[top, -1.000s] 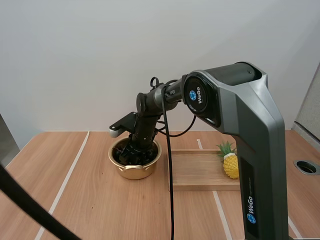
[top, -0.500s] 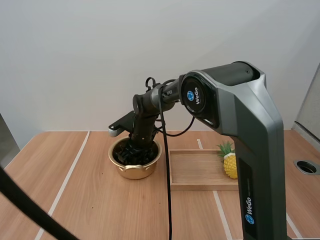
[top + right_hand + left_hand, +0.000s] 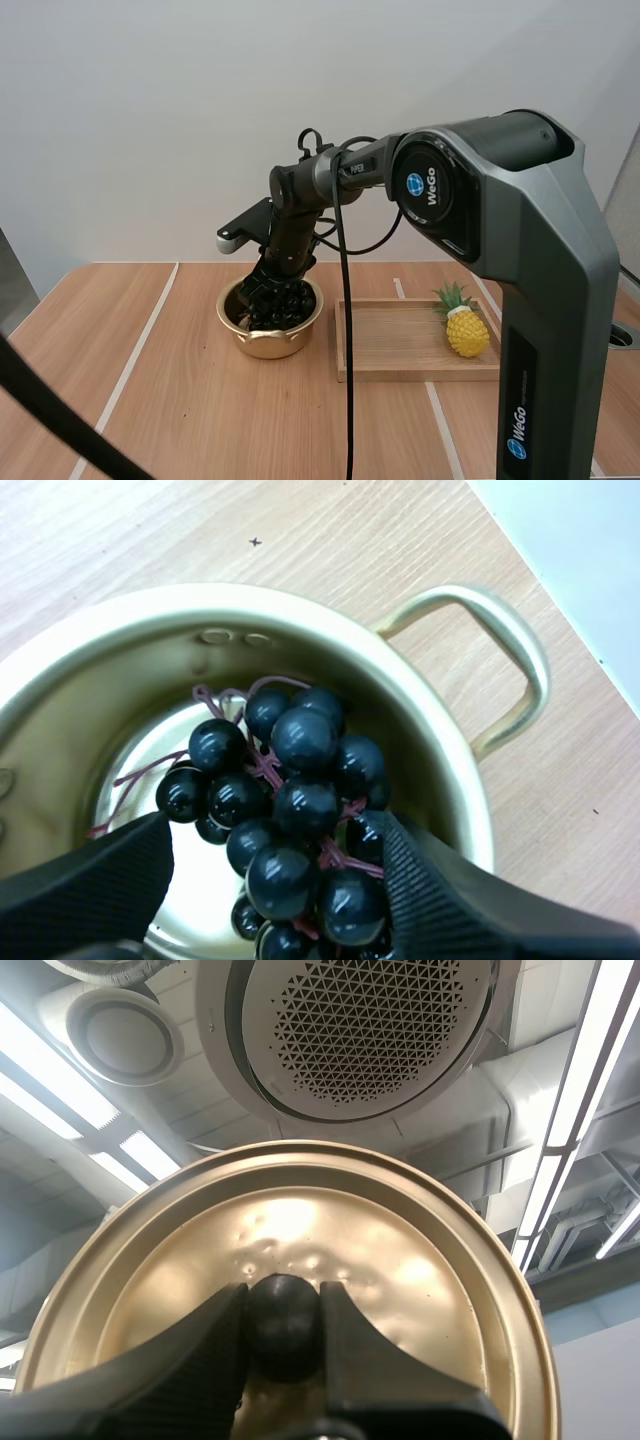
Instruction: Open the pot, put the grape inside, and close it
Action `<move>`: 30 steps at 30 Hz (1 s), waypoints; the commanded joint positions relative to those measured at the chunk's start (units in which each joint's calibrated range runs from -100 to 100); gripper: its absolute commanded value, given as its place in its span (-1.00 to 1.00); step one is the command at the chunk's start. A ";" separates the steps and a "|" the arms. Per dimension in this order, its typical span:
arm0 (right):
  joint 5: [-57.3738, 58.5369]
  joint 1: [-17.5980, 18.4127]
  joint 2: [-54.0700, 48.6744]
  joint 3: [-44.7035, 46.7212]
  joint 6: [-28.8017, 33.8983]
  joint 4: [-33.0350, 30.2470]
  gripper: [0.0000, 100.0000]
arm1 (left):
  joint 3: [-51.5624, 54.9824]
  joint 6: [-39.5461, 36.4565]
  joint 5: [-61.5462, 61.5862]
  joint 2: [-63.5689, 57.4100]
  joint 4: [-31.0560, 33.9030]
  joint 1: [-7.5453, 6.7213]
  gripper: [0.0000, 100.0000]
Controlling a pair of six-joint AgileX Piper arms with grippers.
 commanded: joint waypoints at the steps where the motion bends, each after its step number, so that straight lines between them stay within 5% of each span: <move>1: 0.74 -0.65 -0.98 0.47 0.48 -1.99 1.00 | -0.08 0.00 0.44 -0.01 0.16 0.12 -1.00; 10: 0.94 -0.65 -0.98 0.47 -2.21 5.19 1.00 | -0.08 0.00 0.72 -0.01 1.10 0.12 -1.00; 30: -11.47 -0.65 -5.13 0.47 -0.82 1.98 1.00 | -0.08 0.00 1.23 -0.11 1.10 0.12 -1.00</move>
